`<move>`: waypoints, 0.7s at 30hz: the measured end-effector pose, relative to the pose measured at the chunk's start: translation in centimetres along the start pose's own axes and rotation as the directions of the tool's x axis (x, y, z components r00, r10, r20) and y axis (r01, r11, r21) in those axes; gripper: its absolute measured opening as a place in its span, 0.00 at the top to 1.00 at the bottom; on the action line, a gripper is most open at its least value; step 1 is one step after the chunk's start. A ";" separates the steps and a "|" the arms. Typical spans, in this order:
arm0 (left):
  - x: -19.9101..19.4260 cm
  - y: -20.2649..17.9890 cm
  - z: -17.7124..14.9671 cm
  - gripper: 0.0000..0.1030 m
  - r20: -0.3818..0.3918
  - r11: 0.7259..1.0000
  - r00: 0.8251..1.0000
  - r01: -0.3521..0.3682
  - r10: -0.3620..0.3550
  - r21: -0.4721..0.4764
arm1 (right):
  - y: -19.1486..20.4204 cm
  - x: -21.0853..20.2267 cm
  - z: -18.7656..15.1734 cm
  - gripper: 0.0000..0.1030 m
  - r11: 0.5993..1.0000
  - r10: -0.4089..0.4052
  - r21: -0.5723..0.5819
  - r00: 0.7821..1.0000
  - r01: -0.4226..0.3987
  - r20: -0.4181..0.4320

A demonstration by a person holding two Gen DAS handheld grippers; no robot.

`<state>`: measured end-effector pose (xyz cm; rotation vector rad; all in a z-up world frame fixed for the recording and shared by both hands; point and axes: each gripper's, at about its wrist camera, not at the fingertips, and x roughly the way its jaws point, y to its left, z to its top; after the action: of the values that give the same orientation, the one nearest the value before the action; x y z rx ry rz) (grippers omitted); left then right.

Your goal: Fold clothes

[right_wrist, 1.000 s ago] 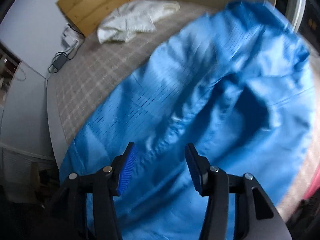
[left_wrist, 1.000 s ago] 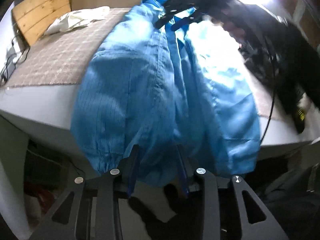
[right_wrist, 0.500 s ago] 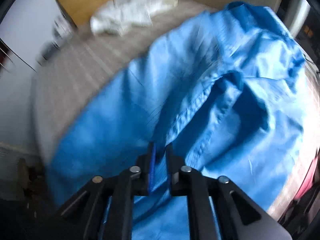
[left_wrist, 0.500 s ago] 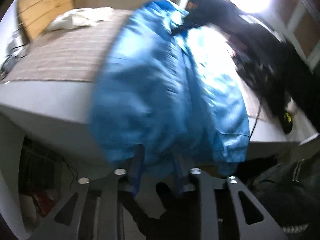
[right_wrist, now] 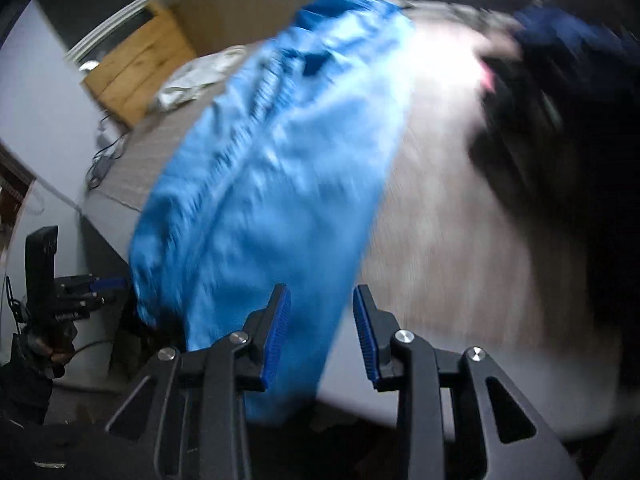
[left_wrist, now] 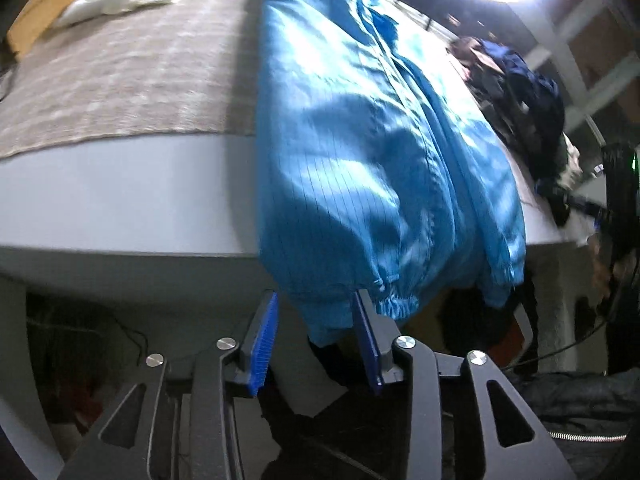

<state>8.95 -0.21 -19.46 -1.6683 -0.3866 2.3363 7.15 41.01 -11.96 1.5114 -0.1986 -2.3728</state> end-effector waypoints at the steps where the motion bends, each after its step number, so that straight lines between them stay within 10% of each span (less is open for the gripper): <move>1: 0.3 0.1 0.1 0.64 -0.016 1.000 1.000 0.010 -0.010 0.012 | 0.0 0.0 -1.2 0.68 0.999 -0.005 0.032 1.000 0.005 0.000; 9: 1.7 0.0 1.3 0.61 -0.077 0.997 0.996 0.055 -0.051 0.056 | 1.2 0.3 -6.8 0.68 0.981 0.008 0.192 1.000 -0.007 -0.006; 21: 4.1 -0.6 2.9 0.57 -0.114 0.995 0.991 0.074 -0.066 0.067 | 1.0 4.8 -5.9 0.59 0.972 0.097 0.222 0.990 -0.072 -0.104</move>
<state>4.92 1.53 -21.96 -1.7147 -0.3304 2.1693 10.85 38.78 -18.31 1.6945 -0.4999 -2.2493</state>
